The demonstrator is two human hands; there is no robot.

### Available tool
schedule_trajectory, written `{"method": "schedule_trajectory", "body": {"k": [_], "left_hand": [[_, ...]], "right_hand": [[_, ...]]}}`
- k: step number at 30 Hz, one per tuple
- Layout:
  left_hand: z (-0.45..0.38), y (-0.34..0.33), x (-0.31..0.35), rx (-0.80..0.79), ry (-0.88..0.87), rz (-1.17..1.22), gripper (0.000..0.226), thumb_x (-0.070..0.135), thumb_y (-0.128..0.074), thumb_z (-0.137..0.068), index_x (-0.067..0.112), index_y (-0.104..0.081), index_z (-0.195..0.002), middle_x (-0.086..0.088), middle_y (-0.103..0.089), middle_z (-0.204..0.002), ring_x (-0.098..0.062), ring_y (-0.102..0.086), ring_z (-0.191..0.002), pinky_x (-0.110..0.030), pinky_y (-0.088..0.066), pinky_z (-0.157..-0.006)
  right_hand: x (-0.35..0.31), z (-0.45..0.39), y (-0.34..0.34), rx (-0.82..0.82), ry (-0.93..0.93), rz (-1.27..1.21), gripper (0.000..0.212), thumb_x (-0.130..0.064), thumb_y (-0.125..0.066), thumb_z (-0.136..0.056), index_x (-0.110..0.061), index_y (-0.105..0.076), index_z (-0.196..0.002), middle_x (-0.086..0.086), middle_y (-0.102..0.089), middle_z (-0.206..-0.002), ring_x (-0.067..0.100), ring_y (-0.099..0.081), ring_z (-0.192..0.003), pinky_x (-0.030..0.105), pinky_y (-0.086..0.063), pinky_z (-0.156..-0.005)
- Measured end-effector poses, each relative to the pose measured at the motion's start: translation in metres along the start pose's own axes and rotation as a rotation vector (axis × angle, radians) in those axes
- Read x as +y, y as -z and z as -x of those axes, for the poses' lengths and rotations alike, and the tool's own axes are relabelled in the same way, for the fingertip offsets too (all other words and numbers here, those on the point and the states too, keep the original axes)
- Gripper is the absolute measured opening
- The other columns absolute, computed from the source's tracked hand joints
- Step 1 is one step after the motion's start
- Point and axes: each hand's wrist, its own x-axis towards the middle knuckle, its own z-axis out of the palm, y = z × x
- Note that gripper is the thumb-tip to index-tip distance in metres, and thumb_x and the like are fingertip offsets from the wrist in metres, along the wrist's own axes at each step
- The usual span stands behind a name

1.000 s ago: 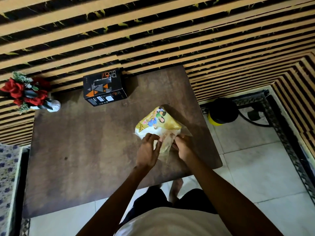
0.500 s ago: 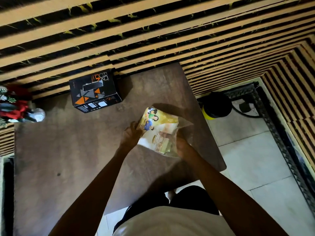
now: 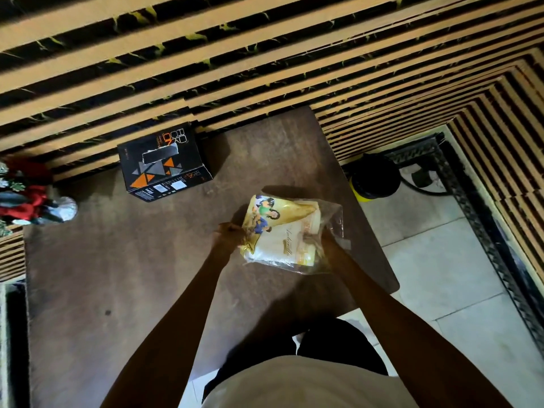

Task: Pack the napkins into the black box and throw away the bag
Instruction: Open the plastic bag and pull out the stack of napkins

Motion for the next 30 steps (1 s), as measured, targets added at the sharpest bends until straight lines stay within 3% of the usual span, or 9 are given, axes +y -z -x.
{"method": "schedule_trajectory", "body": {"k": [2,7,9,11,14,19,23,26,30], "left_hand": [[-0.004,0.002,-0.009,0.071,0.002,0.104,0.025,0.009,-0.066,-0.068,0.015,-0.065,-0.044,0.002,-0.058,-0.041,-0.01,-0.055,-0.045,-0.03,-0.046,-0.067],[0.005,0.003,-0.007,0.136,0.014,0.181,0.032,-0.005,-0.063,-0.085,0.011,-0.052,-0.059,-0.006,-0.053,-0.054,-0.018,-0.049,-0.055,-0.021,-0.045,-0.047],[0.007,0.004,-0.008,0.159,0.026,0.184,0.031,-0.002,-0.066,-0.083,0.011,-0.05,-0.059,-0.003,-0.053,-0.047,-0.02,-0.048,-0.055,-0.024,-0.042,-0.051],[0.012,0.001,-0.011,0.173,0.03,0.189,0.031,0.0,-0.068,-0.081,0.011,-0.05,-0.059,0.004,-0.051,-0.036,-0.02,-0.047,-0.051,-0.021,-0.041,-0.045],[0.024,-0.01,-0.011,0.165,-0.005,0.235,0.03,0.0,-0.067,-0.083,0.015,-0.049,-0.065,-0.006,-0.053,-0.055,-0.02,-0.048,-0.05,-0.02,-0.042,-0.039],[0.037,-0.032,-0.013,0.206,-0.038,0.259,0.029,-0.004,-0.065,-0.08,0.013,-0.055,-0.059,-0.012,-0.057,-0.063,-0.021,-0.055,-0.052,-0.021,-0.048,-0.036],[0.03,-0.047,-0.015,0.277,-0.061,0.225,0.027,0.003,-0.073,-0.073,0.016,-0.057,-0.055,-0.012,-0.06,-0.062,-0.027,-0.061,-0.067,-0.036,-0.054,-0.064],[0.024,-0.052,-0.013,0.349,-0.038,0.178,0.021,0.014,-0.077,-0.07,0.012,-0.061,-0.057,-0.014,-0.064,-0.064,-0.027,-0.065,-0.073,-0.041,-0.055,-0.069],[-0.013,-0.051,-0.042,0.409,0.044,0.114,0.023,0.033,-0.075,-0.063,0.013,-0.073,-0.075,-0.019,-0.075,-0.081,-0.033,-0.074,-0.077,-0.05,-0.062,-0.067]], "right_hand": [[0.008,-0.024,0.008,-0.048,0.094,-0.001,0.037,-0.011,-0.055,-0.093,-0.013,-0.05,-0.129,0.011,-0.057,-0.13,0.03,-0.056,-0.12,0.037,-0.052,-0.087],[0.014,-0.037,0.068,0.082,0.13,0.017,0.033,-0.008,-0.062,-0.088,0.001,-0.055,-0.119,0.023,-0.064,-0.114,0.012,-0.069,-0.066,0.027,-0.053,-0.046],[0.013,-0.033,0.09,0.187,0.232,-0.02,0.027,-0.006,-0.064,-0.086,-0.005,-0.058,-0.112,0.023,-0.065,-0.112,0.016,-0.067,-0.063,0.039,-0.056,-0.055],[0.011,-0.028,0.106,0.199,0.264,-0.205,0.028,-0.005,-0.063,-0.086,-0.011,-0.058,-0.113,0.021,-0.065,-0.116,0.027,-0.068,-0.078,0.052,-0.053,-0.076],[0.006,-0.022,0.12,0.031,0.315,-0.491,0.043,-0.006,-0.058,-0.089,-0.011,-0.05,-0.131,0.016,-0.061,-0.128,0.034,-0.061,-0.112,0.053,-0.051,-0.094],[0.003,0.004,0.112,-0.263,0.18,-0.435,0.034,-0.009,-0.055,-0.092,-0.01,-0.054,-0.126,0.01,-0.071,-0.114,0.028,-0.067,-0.104,0.046,-0.056,-0.089],[0.027,0.014,0.104,-0.446,0.057,-0.099,0.043,-0.011,-0.078,-0.072,-0.013,-0.064,-0.113,0.015,-0.072,-0.111,0.032,-0.068,-0.102,0.049,-0.053,-0.092],[0.043,0.022,0.107,-0.444,0.035,-0.048,0.032,0.006,-0.059,-0.085,-0.009,-0.062,-0.114,0.008,-0.076,-0.098,0.025,-0.071,-0.091,0.041,-0.058,-0.082],[0.056,0.023,0.133,-0.415,0.062,-0.158,0.054,0.004,-0.067,-0.079,-0.013,-0.051,-0.128,0.013,-0.069,-0.113,0.024,-0.07,-0.096,0.035,-0.059,-0.072]]}}
